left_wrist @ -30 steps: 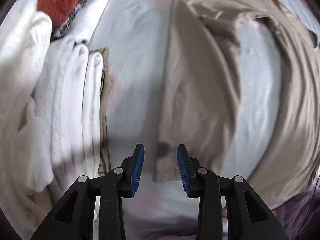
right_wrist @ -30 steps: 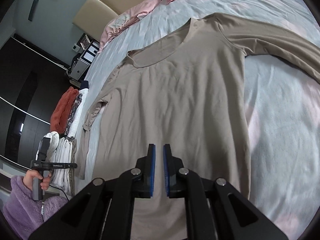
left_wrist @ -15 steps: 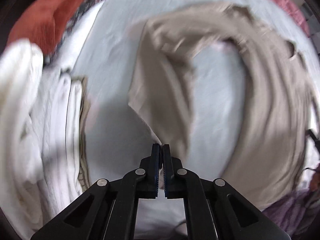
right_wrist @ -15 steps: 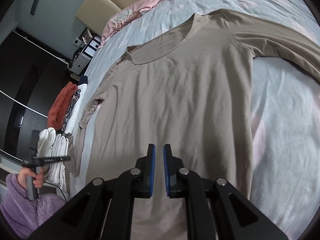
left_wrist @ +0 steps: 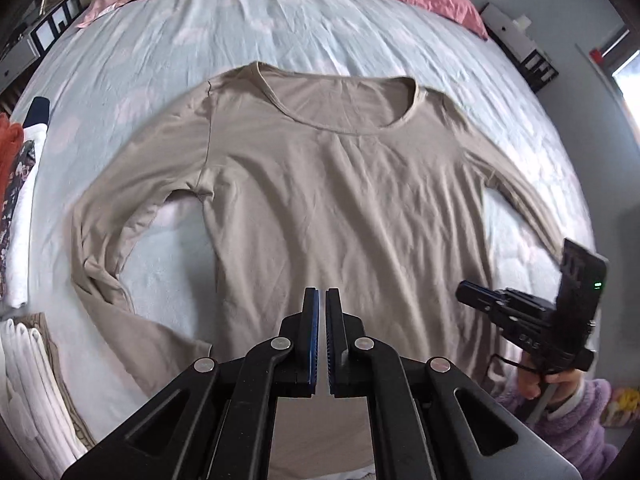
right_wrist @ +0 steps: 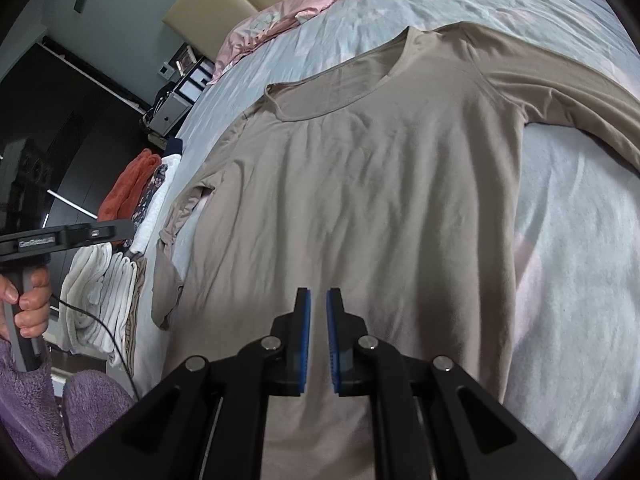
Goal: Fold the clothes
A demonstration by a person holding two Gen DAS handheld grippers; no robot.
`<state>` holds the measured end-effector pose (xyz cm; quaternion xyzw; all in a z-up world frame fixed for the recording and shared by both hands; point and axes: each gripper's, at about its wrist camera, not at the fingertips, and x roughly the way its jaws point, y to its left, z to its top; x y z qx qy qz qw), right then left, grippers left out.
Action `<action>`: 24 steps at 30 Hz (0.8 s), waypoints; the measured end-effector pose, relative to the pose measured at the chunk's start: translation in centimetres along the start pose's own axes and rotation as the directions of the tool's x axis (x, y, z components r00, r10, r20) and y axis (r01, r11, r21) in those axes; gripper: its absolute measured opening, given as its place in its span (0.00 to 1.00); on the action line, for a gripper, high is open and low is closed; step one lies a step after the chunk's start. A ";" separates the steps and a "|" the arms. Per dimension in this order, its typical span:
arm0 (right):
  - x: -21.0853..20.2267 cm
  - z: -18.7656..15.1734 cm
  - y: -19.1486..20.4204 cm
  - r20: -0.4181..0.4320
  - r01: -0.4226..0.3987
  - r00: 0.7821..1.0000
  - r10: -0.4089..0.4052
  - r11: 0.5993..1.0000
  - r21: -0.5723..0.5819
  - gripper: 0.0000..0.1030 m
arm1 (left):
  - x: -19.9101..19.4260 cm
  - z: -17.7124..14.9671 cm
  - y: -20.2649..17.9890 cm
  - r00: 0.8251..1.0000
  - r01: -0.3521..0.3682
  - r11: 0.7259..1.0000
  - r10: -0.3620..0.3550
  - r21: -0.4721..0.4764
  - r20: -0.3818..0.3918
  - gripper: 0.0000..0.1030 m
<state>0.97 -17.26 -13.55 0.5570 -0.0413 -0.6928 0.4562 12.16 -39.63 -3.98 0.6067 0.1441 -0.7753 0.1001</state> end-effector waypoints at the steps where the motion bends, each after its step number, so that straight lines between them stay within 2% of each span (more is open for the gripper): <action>1: 0.1 0.0 0.0 -0.005 -0.001 1.000 0.001 1.000 -0.007 0.09 | 0.3 -0.1 0.1 1.000 -0.014 1.000 0.014 0.004 0.002 0.05; 4: 0.6 0.1 0.2 -0.015 -0.013 1.000 0.013 1.000 -0.028 0.10 | 1.5 -0.2 1.8 0.998 -0.057 0.998 0.057 0.003 0.036 0.06; 6: 0.7 0.0 0.4 -0.020 -0.024 1.000 0.024 0.999 -0.042 0.10 | 2.1 -0.7 3.0 0.994 -0.087 0.996 0.088 -0.007 0.065 0.10; 8: 0.7 -0.1 0.9 -0.023 -0.028 0.999 0.026 0.998 -0.060 0.12 | 2.1 -2.2 4.7 0.984 -0.134 0.989 0.139 -0.055 0.110 0.24; 11: 0.5 -0.6 2.0 -0.027 -0.027 0.999 0.025 0.995 -0.093 0.18 | 1.8 -4.7 7.9 0.962 -0.200 0.966 0.225 -0.162 0.157 0.28; 13: 0.6 -0.9 3.0 -0.035 -0.021 0.999 0.018 0.995 -0.101 0.21 | 1.9 -6.2 10.2 0.953 -0.226 0.945 0.265 -0.238 0.144 0.28; 17: 1.8 -1.0 6.3 -0.086 -0.025 0.996 0.017 0.995 -0.092 0.23 | 2.9 -7.0 13.6 0.966 -0.177 0.928 0.227 -0.329 0.121 0.28; 20: 3.8 -1.1 10.4 -0.121 -0.047 0.992 0.032 0.991 -0.121 0.23 | 3.0 -6.8 15.7 0.962 -0.177 0.920 0.237 -0.350 0.134 0.28; 22: 5.9 -1.3 13.4 -0.144 -0.090 0.987 0.070 0.986 -0.137 0.23 | 3.1 -6.6 16.6 0.964 -0.156 0.919 0.222 -0.362 0.149 0.28; 24: 8.4 -1.4 16.1 -0.170 -0.097 0.983 0.069 0.981 -0.165 0.23 | 3.1 -6.5 17.5 0.964 -0.140 0.917 0.213 -0.373 0.161 0.28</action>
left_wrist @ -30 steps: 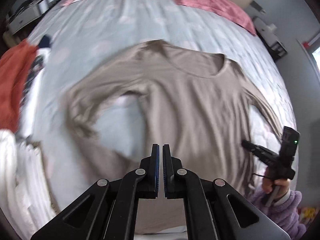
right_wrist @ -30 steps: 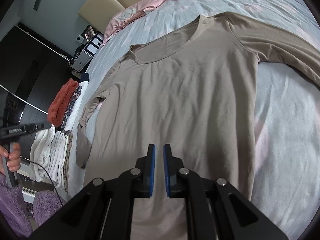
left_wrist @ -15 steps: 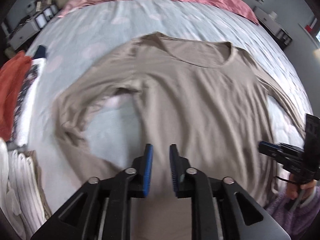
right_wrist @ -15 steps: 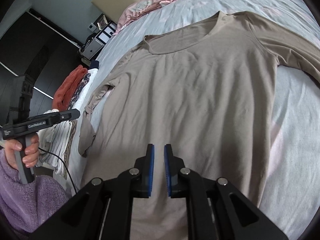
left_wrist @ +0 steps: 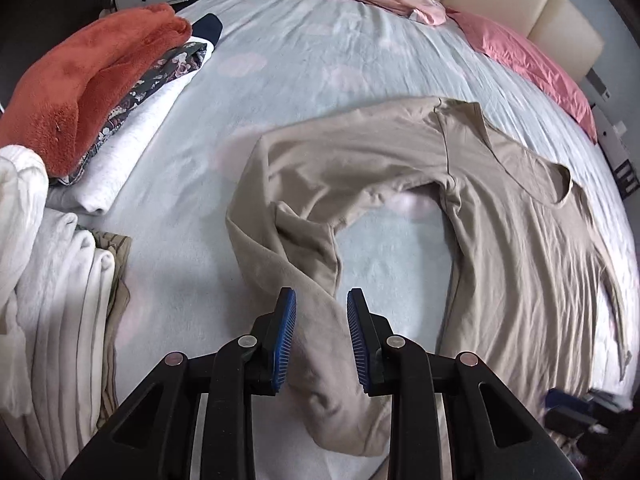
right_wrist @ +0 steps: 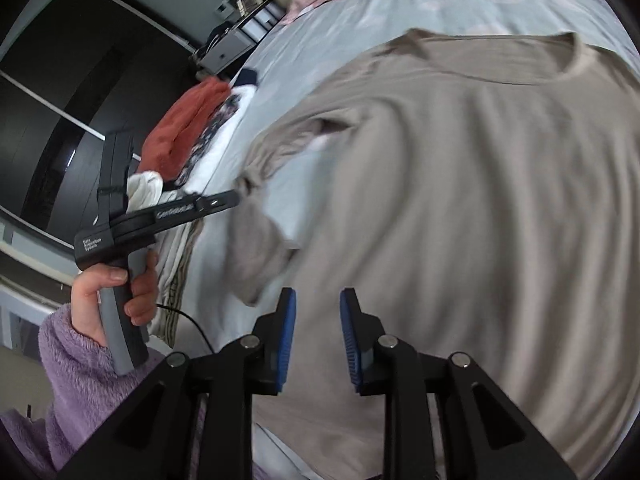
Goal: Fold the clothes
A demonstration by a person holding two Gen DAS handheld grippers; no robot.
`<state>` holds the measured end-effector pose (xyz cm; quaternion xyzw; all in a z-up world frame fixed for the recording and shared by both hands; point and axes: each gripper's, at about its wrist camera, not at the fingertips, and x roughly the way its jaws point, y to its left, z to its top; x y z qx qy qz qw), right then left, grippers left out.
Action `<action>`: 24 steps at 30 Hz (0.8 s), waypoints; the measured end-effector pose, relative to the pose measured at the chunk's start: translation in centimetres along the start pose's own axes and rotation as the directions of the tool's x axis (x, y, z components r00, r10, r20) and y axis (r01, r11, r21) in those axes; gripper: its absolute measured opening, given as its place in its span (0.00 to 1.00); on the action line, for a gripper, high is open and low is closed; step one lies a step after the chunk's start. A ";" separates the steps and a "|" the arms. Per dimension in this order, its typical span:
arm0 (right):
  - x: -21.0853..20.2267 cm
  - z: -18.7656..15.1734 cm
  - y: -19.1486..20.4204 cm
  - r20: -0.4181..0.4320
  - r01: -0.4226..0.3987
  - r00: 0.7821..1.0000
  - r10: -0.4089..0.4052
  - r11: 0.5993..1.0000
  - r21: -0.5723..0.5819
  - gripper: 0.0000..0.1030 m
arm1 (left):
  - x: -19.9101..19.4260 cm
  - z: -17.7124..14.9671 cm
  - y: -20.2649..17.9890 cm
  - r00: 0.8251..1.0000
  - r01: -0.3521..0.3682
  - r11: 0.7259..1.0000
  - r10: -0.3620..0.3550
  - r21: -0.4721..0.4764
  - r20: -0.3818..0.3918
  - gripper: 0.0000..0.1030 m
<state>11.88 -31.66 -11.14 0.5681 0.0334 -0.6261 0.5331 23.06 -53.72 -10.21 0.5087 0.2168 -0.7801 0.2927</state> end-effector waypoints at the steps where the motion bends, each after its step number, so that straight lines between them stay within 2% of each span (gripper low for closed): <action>1: 1.3 0.4 1.0 -0.015 0.008 1.000 -0.008 1.000 -0.014 0.23 | 0.0 0.0 0.3 1.000 -0.003 1.000 0.003 -0.005 0.003 0.28; 6: 7.0 2.4 4.4 -0.069 0.077 0.994 -0.084 0.993 -0.093 0.23 | -0.1 0.6 1.9 0.999 0.027 0.999 -0.026 -0.043 0.025 0.28; 11: 10.9 3.6 4.7 -0.115 0.179 0.973 -0.199 0.970 -0.164 0.23 | -0.1 1.7 3.7 0.998 0.041 0.996 -0.037 -0.079 0.053 0.28; 20: 12.1 2.6 4.0 -0.123 0.181 0.973 -0.193 0.978 -0.104 0.25 | 1.5 2.8 4.9 0.995 0.099 0.987 -0.096 -0.123 0.032 0.28; 21: 12.1 2.4 4.3 -0.116 0.197 0.971 -0.210 0.974 -0.117 0.24 | 1.5 2.8 4.9 0.994 0.105 0.987 -0.101 -0.123 0.036 0.28; 23: 12.2 2.0 4.8 -0.101 0.227 0.965 -0.243 0.963 -0.147 0.14 | 1.5 2.8 5.3 0.994 0.110 0.985 -0.105 -0.135 0.039 0.28; 24: 12.0 1.9 5.0 -0.098 0.232 0.964 -0.249 0.961 -0.153 0.06 | 1.5 2.8 5.5 0.994 0.111 0.983 -0.106 -0.143 0.039 0.28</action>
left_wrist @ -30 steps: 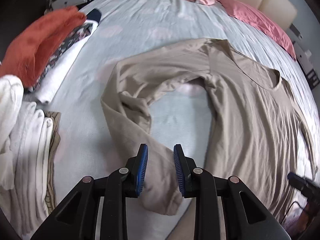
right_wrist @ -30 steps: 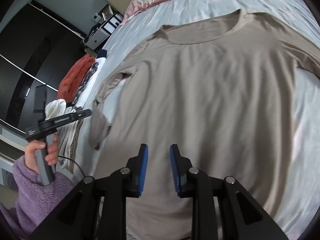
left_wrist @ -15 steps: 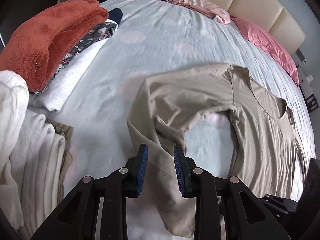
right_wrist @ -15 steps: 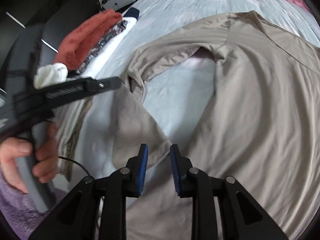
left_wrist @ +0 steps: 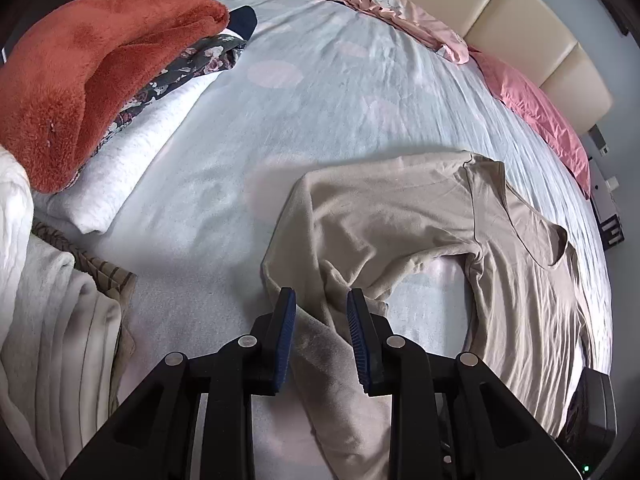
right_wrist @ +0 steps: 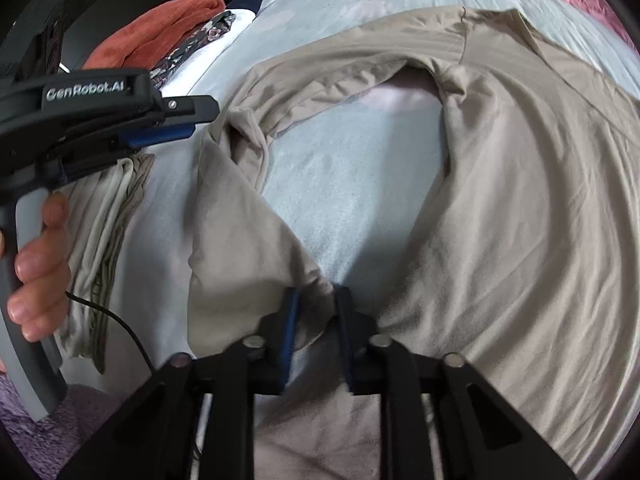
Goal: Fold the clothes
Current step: 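Lift the sleeve with the right tool and carry it across the shirt body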
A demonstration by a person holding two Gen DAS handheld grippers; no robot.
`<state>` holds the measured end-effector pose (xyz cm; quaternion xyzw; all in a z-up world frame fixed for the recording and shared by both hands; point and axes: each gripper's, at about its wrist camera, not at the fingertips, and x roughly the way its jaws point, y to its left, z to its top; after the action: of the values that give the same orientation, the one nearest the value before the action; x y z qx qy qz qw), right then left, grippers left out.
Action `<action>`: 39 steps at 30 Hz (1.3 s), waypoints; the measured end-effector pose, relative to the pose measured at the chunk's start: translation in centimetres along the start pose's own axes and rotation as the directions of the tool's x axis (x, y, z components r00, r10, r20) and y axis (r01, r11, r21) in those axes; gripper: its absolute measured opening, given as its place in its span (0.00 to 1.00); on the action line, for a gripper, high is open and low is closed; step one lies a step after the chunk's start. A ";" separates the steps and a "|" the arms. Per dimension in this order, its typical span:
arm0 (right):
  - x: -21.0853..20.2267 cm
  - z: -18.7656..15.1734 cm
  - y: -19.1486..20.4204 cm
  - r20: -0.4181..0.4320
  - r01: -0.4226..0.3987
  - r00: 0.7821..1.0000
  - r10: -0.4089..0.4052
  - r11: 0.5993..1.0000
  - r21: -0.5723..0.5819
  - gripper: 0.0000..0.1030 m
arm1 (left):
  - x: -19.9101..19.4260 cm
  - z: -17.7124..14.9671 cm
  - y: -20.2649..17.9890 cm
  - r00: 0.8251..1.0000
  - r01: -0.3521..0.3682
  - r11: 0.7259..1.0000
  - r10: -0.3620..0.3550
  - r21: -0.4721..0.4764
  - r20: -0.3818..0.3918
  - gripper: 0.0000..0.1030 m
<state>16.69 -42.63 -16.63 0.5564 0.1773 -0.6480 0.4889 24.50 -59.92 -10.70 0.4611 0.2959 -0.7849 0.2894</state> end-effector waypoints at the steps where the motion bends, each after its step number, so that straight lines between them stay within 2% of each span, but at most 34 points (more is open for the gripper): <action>1: -0.2 0.0 0.2 -0.002 0.006 1.000 -0.006 1.000 0.001 0.05 | 0.0 0.0 0.3 1.000 0.001 1.000 -0.001 -0.012 0.001 0.28; 3: -1.1 0.2 0.6 0.003 0.020 1.000 -0.020 1.000 -0.002 0.04 | -0.2 0.1 1.1 1.000 0.006 0.999 -0.006 -0.048 0.006 0.28; 6: -4.4 1.7 1.7 0.059 0.031 0.998 -0.029 0.999 -0.025 0.04 | -0.7 0.3 2.1 1.000 0.009 0.995 -0.007 -0.099 0.027 0.28; 11: -11.8 7.3 4.8 0.170 0.103 0.982 -0.088 0.991 -0.085 0.04 | -1.1 0.3 3.3 0.999 0.010 0.989 -0.005 -0.148 0.036 0.28; 18: -20.1 15.7 9.1 0.274 0.213 0.945 -0.177 0.971 -0.107 0.04 | -0.6 0.0 2.9 1.000 0.017 0.992 -0.015 -0.129 0.017 0.28; 23: -25.4 19.5 10.6 0.352 0.297 0.902 -0.251 0.951 -0.082 0.04 | -0.2 0.0 2.0 0.997 0.071 0.994 -0.070 -0.086 0.021 0.35; 30: -30.7 21.6 7.1 0.394 0.381 0.847 -0.357 0.924 0.020 0.04 | 0.3 0.0 0.4 0.995 0.095 0.995 -0.094 -0.039 0.011 0.35; 34: -31.8 21.3 3.1 0.381 0.399 0.835 -0.398 0.913 0.078 0.04 | 0.6 -0.1 -0.2 0.996 0.095 0.995 -0.095 -0.022 0.001 0.35; 39: -31.9 19.7 -3.3 0.347 0.401 0.832 -0.433 0.901 0.163 0.04 | 1.0 -0.2 -1.1 0.994 0.105 0.994 -0.105 0.014 -0.008 0.35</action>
<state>0.07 -42.39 17.15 0.3898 0.1706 -0.8400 0.3368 23.38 -59.20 -11.45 0.4498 0.3152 -0.7994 0.2435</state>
